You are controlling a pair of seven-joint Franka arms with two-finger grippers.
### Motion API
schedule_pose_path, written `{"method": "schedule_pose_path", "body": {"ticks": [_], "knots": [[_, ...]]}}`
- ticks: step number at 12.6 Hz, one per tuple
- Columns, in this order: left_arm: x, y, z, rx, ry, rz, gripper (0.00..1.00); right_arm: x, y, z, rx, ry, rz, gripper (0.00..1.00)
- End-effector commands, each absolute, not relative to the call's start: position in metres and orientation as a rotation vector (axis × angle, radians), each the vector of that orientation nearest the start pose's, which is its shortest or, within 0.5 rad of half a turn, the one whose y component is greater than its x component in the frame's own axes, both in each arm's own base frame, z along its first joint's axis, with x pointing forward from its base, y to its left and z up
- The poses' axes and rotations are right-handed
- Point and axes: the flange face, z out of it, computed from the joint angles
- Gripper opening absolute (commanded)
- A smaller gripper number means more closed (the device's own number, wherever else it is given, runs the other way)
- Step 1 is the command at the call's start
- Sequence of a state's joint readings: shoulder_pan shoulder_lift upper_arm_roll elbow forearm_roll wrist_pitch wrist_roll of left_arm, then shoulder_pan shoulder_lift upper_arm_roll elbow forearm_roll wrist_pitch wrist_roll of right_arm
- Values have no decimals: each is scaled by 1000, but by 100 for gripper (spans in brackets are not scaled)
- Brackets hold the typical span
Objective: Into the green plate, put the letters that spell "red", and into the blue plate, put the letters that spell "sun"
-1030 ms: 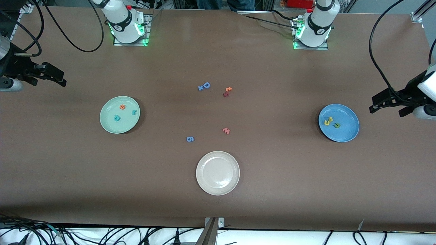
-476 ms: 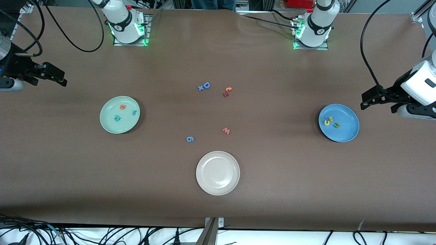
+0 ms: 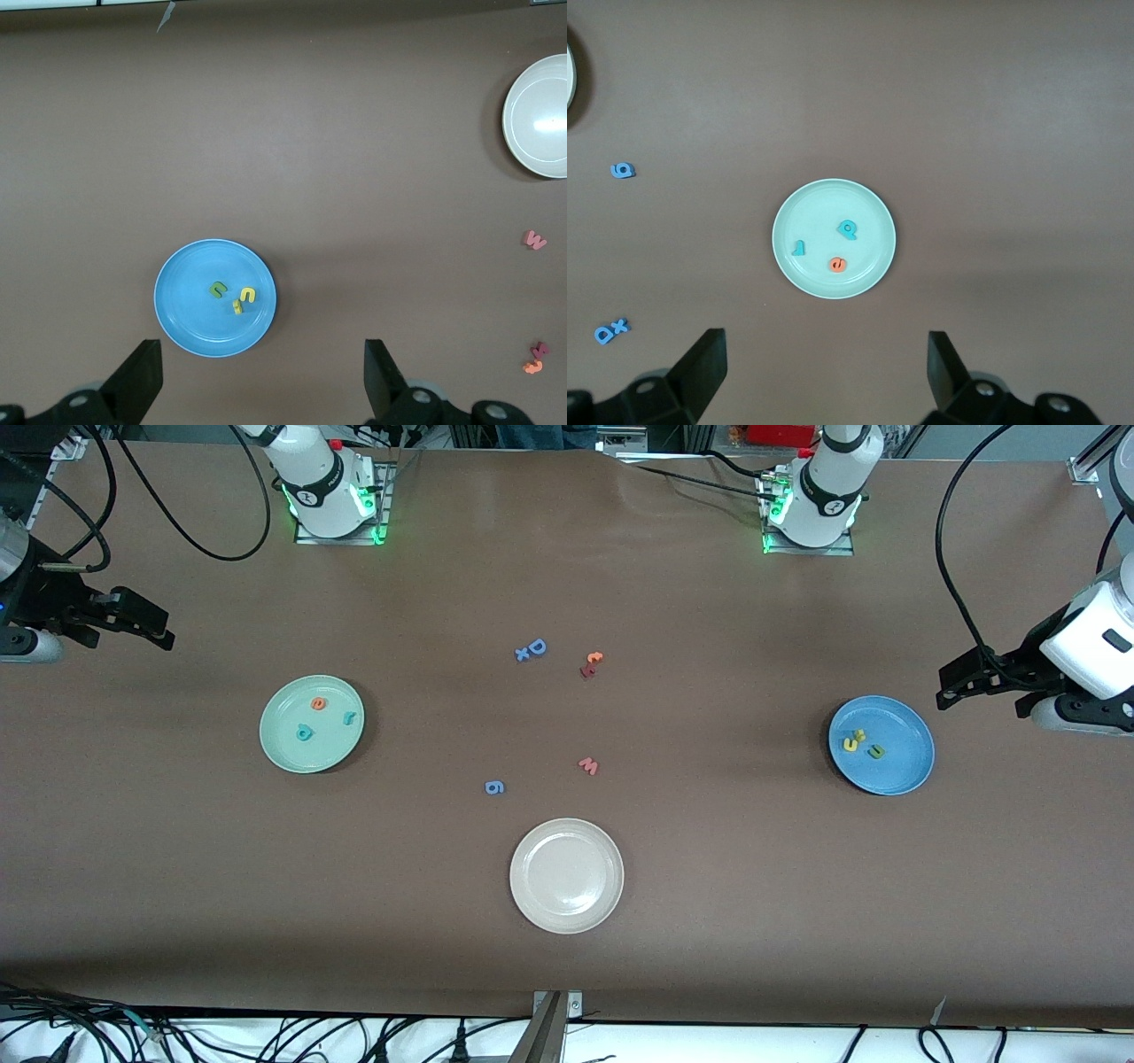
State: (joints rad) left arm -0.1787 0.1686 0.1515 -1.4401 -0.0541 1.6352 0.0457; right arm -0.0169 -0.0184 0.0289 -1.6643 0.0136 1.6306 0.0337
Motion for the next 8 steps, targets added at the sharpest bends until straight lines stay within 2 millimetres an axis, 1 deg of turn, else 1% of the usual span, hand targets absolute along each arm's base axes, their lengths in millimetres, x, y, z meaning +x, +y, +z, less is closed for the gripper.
{"method": "schedule_pose_path", "body": {"ticks": [1, 2, 3, 5, 8], "knots": [[613, -31, 601, -3131, 100, -37, 100, 549, 23, 604, -3160, -4, 16, 100], [613, -31, 600, -3131, 100, -34, 100, 546, 41, 607, -3184, -25, 10, 100], [613, -30, 600, -3131, 97, -35, 100, 545, 43, 608, -3181, 24, 7, 100], [613, -31, 600, -3131, 100, -34, 100, 547, 41, 609, -3176, 85, -13, 100], [613, -30, 600, -3131, 97, -32, 100, 549, 36, 606, -3172, 100, -8, 100]]}}
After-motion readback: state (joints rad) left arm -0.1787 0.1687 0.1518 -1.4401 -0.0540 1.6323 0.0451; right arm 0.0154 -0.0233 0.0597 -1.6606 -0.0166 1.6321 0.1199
